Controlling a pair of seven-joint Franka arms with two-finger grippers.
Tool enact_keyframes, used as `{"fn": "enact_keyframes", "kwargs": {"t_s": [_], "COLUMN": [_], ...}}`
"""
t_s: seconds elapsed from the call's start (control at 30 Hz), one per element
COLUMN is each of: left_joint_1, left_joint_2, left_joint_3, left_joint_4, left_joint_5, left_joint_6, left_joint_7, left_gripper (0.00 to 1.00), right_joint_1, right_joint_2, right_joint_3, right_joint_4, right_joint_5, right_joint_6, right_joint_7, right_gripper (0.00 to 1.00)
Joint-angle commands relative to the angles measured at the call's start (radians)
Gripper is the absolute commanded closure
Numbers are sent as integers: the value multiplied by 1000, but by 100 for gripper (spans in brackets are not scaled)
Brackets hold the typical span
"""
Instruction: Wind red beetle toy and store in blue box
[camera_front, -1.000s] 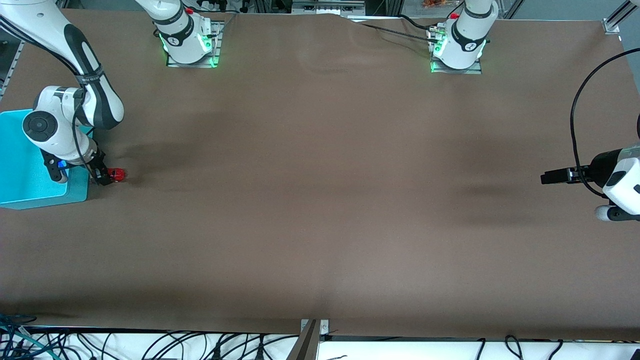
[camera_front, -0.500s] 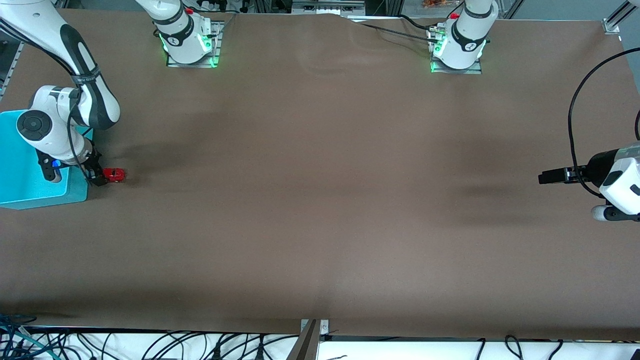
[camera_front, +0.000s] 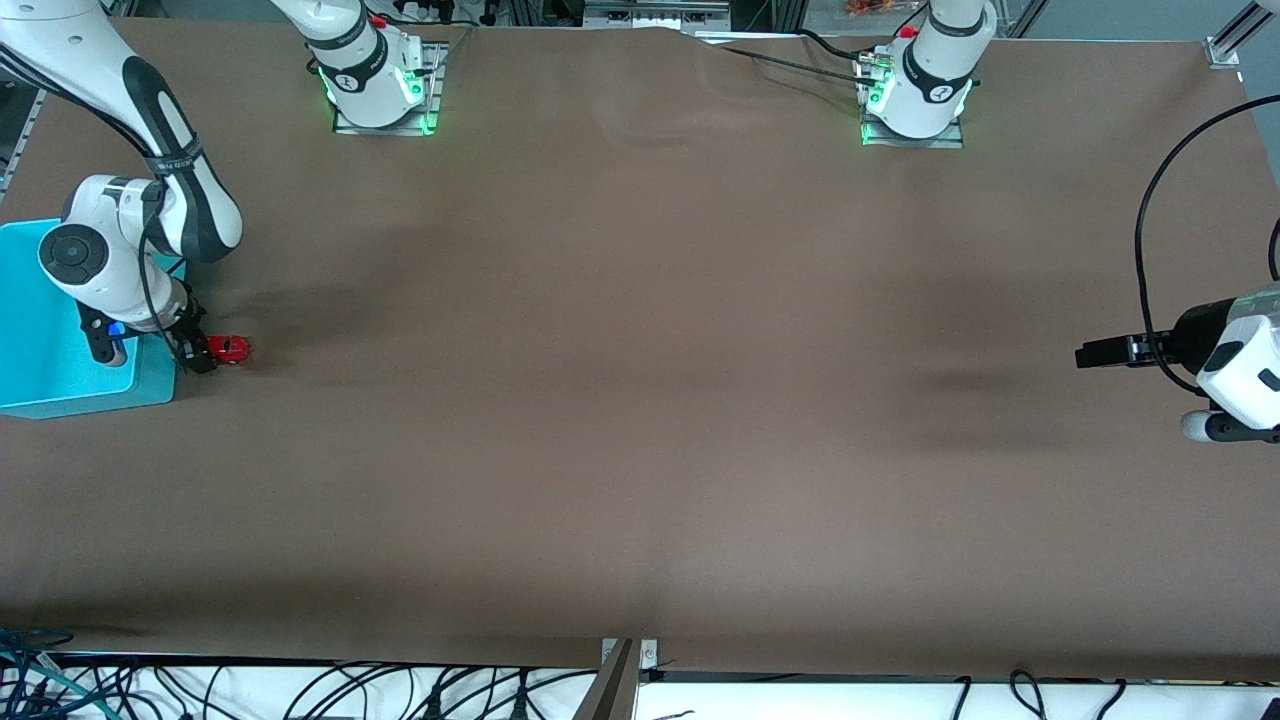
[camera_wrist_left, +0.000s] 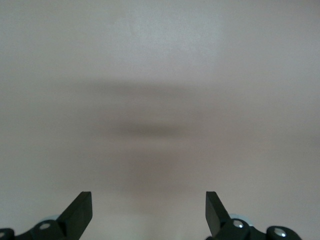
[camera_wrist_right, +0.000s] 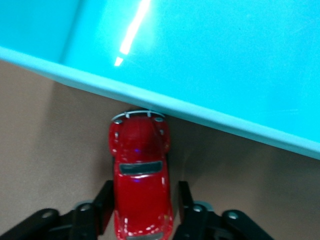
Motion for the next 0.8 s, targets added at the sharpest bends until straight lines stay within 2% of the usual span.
{"fn": "enact_keyframes", "kwargs": {"t_s": [0.0,0.03,0.37,0.6,0.77], "left_joint_1": [-3,-3,-3,-3,-3], "left_joint_2": [6,6,8,8,8], "left_joint_3": [-2,-2,-2,-2,-2], "left_joint_4": [10,10,11,11,11], "left_joint_5": [10,10,8,8,8], "left_joint_6": [12,15,16,16,16], "left_joint_7": [8,8,8,8,8], "left_gripper": [0,0,0,0,0], "right_joint_1": [-13,-13,-12,-12,-12], "right_joint_2": [11,13,-9,-39,-56], "right_joint_3": [7,7,17,71,120], "right_joint_4": [15,15,15,26,64], "right_joint_5": [-31,-34,-43,-43,-46], "right_joint_6": [5,5,-10,-90,-205], "right_joint_7": [39,39,34,31,23], "right_gripper": [95,100,100,100,100]}}
